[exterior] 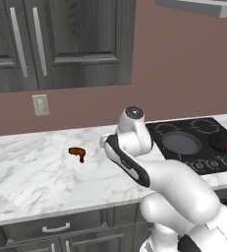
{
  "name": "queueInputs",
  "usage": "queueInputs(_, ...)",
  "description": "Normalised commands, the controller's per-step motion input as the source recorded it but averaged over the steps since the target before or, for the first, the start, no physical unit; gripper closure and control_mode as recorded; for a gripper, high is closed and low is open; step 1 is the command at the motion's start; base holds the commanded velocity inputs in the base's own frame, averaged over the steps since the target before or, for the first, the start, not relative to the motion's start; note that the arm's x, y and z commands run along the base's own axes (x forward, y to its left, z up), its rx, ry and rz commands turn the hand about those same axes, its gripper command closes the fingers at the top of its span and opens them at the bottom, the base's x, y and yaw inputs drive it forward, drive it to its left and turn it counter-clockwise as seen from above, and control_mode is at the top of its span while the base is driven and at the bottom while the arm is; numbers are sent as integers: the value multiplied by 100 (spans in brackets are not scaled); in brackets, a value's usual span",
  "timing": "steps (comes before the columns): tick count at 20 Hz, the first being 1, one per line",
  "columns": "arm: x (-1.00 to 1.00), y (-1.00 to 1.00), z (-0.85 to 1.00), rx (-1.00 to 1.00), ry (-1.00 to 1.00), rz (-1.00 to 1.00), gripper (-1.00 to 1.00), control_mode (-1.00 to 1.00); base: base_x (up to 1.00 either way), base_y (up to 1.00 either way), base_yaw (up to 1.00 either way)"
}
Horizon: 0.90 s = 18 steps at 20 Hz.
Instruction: Place both pans onto different burners. Then place the bell pepper and the chicken drumstick on different pans.
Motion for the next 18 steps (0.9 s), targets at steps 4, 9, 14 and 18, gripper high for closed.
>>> queueInputs(4, 34, 44, -11, 0, 4, 0, -100, -100, 0, 0, 0)
queueInputs(9, 19, 50, -17, 0, 6, 0, -100, -100, 0, 0, 0)
queueInputs(14, 30, 49, -19, 0, 4, 0, -100, -100, 0, 0, 0)
queueInputs(18, 41, 46, -22, 0, 2, 0, -100, -100, 0, 0, 0)
